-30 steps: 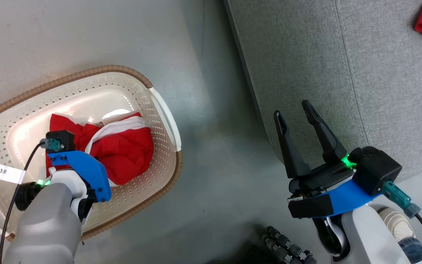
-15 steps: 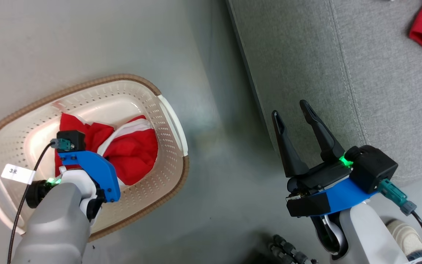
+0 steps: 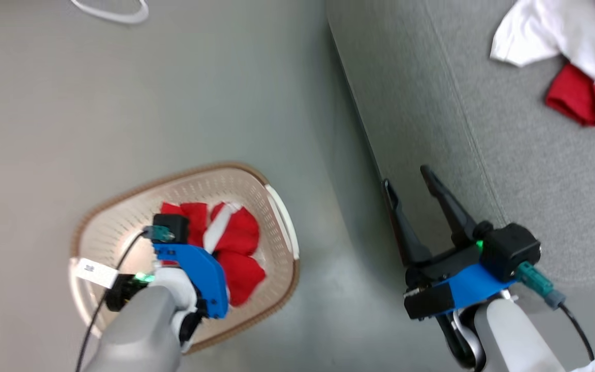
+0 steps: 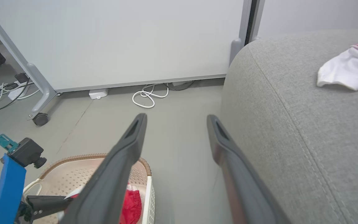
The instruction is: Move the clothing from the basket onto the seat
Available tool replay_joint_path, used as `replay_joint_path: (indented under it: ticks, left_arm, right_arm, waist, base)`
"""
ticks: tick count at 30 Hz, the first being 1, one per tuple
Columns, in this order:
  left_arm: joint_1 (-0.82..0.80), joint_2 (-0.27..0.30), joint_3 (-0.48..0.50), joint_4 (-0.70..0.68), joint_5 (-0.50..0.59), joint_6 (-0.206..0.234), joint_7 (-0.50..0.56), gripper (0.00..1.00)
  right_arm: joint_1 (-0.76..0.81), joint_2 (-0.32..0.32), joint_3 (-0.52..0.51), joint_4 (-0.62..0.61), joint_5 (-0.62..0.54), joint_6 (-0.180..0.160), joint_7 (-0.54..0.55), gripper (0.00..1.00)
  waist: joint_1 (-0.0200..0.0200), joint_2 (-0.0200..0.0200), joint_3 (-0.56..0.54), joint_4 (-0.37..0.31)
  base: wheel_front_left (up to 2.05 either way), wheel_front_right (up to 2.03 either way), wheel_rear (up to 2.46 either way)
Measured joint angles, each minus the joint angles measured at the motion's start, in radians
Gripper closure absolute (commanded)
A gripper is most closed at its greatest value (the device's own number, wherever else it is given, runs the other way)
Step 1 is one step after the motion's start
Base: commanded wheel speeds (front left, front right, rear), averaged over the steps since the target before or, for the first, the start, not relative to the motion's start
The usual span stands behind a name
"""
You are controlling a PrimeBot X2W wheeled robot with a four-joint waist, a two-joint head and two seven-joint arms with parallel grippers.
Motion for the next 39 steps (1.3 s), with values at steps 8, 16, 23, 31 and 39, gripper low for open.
replay_joint_path:
  ticks: [8,16,23,31,39]
  left_arm:
    - [0.047,0.0,-0.1,-0.157,-0.054,0.0,-0.024,1.0]
    - [0.044,-0.006,-0.155,-0.263,-0.08,0.0,-0.067,1.0]
    - [-0.031,-0.023,-0.203,-0.338,-0.079,0.0,-0.072,1.0]
    - [-0.147,-0.04,-0.249,-0.409,-0.077,-0.004,-0.085,1.0]
    - [-0.198,-0.051,-0.265,-0.42,-0.085,-0.004,-0.095,1.0]
  right_arm:
    - [0.07,0.0,-0.011,0.014,-0.032,0.0,0.037,0.0]
    - [0.14,0.0,-0.014,-0.004,-0.041,0.0,0.087,0.0]
    - [0.186,0.0,-0.005,-0.022,-0.041,0.0,0.122,0.0]
    - [0.213,0.0,0.002,-0.047,-0.049,0.0,0.153,0.0]
    - [0.225,0.0,0.002,-0.061,-0.049,0.0,0.17,0.0]
  waist:
    - [-0.0001,0.0,-0.187,0.071]
    - [-0.0002,0.0,-0.344,0.141]
    - [-0.0002,0.0,-0.433,0.19]
    - [0.0,0.0,-0.487,0.213]
    - [0.0,0.0,-0.511,0.213]
  base:
    - [0.0,0.0,0.0]
    - [0.0,0.0,0.0]
    - [0.0,0.0,0.0]
    - [0.0,0.0,0.0]
    - [0.0,0.0,0.0]
